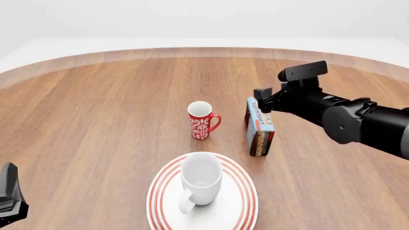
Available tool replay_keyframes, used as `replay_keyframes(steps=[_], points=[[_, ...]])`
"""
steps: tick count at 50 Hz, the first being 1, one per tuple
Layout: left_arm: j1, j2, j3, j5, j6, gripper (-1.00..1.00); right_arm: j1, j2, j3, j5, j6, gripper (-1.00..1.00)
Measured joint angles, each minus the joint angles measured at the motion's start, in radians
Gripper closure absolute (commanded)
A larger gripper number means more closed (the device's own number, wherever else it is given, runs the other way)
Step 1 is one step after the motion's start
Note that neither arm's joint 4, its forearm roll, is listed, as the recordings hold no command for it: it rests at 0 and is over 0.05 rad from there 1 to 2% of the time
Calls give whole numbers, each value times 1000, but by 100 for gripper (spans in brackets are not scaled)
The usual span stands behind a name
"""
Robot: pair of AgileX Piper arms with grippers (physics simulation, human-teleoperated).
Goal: Pick up the white mug and put it on the plate, and put the chocolate pudding to the right of the plate.
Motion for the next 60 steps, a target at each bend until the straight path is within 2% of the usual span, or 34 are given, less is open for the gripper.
replay_keyframes(steps=[60], points=[[0,0,1,2,-5,-100,-21,125,-24,-29,-5,-100]])
